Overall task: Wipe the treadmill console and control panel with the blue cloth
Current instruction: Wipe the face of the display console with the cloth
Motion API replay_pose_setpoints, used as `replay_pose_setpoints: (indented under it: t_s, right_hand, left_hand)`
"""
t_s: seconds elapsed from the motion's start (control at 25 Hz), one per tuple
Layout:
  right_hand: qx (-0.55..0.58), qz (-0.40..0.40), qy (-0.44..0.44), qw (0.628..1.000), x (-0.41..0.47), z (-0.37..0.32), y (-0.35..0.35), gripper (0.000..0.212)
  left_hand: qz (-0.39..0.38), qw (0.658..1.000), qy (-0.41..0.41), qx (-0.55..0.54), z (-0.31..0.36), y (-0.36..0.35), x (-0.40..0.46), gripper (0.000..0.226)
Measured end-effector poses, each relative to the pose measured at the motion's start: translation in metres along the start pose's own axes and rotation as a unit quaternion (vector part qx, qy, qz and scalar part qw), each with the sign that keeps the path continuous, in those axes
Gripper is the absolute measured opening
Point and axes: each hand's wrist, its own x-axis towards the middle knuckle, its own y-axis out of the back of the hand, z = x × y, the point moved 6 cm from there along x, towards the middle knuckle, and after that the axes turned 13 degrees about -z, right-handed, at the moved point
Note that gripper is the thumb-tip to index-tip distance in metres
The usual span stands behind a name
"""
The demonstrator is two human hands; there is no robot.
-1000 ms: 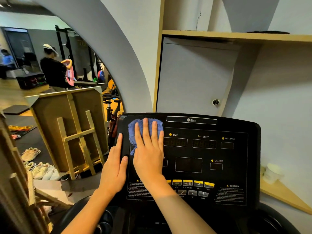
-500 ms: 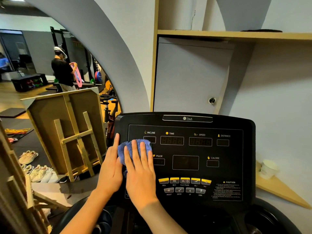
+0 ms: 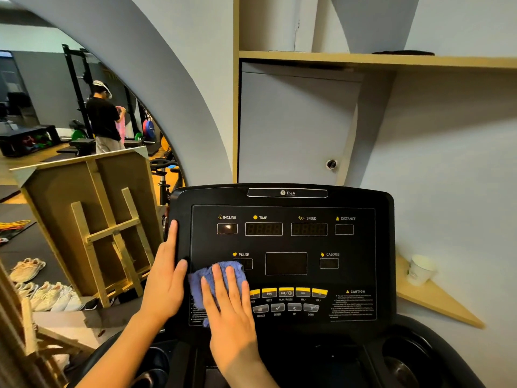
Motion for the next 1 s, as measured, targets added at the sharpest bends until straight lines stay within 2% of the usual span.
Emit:
replay_pose_setpoints:
  t_s: [0.08, 0.16, 0.24, 0.36, 0.56, 0.6, 0.72, 0.84, 1.0]
  right_hand:
    - [-0.008, 0.005, -0.002, 1.000, -0.010, 0.011, -0.007, 0.140]
    - [-0.021, 0.027, -0.003, 0.999, -0.022, 0.024, -0.015, 0.138]
    - [-0.033, 0.054, -0.002, 0.998, -0.035, 0.042, -0.024, 0.128]
    - [-0.048, 0.097, -0.016, 0.994, -0.053, 0.072, -0.031, 0.100]
    - [-0.066, 0.129, -0.052, 0.988, -0.074, 0.121, -0.033, 0.080]
    - [-0.067, 0.126, -0.060, 0.988, -0.077, 0.131, -0.033, 0.088]
    - [-0.041, 0.076, -0.095, 0.992, -0.086, 0.161, -0.031, 0.132]
    - [0.001, 0.061, -0.112, 0.992, -0.087, 0.184, -0.024, 0.134]
    - [0.081, 0.095, -0.189, 0.974, -0.062, 0.206, 0.004, 0.141]
  left_hand:
    - [0.002, 1.000, -0.005, 0.007, 0.002, 0.000, 0.000, 0.071]
    - [0.005, 1.000, -0.011, 0.007, 0.004, 0.001, -0.001, 0.075]
    - [0.007, 1.000, -0.020, 0.011, 0.006, 0.002, 0.000, 0.081]
    - [0.007, 1.000, -0.024, 0.014, 0.009, 0.001, 0.000, 0.082]
    - [0.011, 0.999, -0.030, 0.011, 0.012, 0.002, -0.001, 0.085]
    - [0.011, 0.999, -0.031, 0.011, 0.012, 0.002, -0.001, 0.084]
    - [0.010, 0.999, -0.033, 0.012, 0.012, 0.002, -0.001, 0.082]
    - [0.010, 0.999, -0.034, 0.008, 0.012, 0.002, -0.001, 0.082]
    - [0.008, 1.000, -0.029, 0.002, 0.008, 0.001, -0.001, 0.078]
